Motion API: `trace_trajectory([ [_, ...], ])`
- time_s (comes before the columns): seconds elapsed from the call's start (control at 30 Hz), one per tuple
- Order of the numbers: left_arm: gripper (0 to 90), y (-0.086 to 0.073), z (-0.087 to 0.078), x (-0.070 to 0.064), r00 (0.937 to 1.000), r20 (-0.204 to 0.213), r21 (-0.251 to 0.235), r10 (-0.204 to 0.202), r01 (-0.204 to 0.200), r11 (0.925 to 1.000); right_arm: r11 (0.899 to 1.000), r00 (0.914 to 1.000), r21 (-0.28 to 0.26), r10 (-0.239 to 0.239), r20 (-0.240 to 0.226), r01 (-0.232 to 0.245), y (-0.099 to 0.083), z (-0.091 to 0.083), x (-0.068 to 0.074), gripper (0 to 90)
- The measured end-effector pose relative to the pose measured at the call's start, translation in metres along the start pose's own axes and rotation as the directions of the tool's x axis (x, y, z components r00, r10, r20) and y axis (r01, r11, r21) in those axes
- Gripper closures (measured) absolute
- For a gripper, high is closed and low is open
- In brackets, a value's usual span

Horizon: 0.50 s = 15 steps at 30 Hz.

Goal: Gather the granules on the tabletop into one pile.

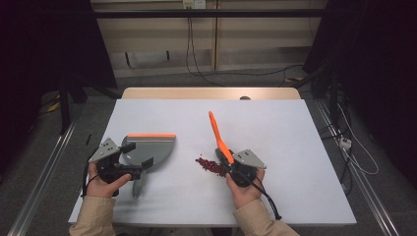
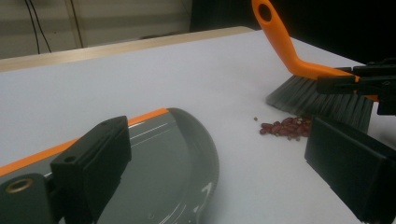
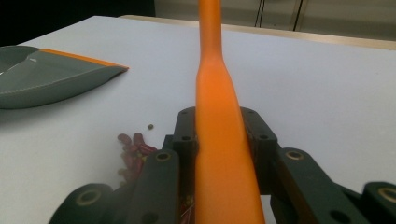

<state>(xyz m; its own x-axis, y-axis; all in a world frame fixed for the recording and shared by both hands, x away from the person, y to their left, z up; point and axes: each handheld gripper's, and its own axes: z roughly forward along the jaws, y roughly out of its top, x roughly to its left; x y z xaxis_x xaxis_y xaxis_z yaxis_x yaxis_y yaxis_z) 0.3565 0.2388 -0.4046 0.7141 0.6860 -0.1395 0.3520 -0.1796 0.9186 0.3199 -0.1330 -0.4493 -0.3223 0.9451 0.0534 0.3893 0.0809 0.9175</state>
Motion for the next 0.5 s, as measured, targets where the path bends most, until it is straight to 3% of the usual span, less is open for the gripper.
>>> trace_trajectory([
  [0.17,7.0,-0.001,0.001,0.0,1.0,0.002,0.001,0.001,-0.001,1.0,1.0,1.0,-0.01,0.0,0.001,0.0,0.001,0.007,0.007,71.4],
  [0.5,7.0,-0.001,0.002,0.0,1.0,0.001,0.005,-0.002,0.002,1.0,1.0,0.9998,-0.011,0.006,-0.018,-0.006,0.006,0.02,0.007,71.4],
])
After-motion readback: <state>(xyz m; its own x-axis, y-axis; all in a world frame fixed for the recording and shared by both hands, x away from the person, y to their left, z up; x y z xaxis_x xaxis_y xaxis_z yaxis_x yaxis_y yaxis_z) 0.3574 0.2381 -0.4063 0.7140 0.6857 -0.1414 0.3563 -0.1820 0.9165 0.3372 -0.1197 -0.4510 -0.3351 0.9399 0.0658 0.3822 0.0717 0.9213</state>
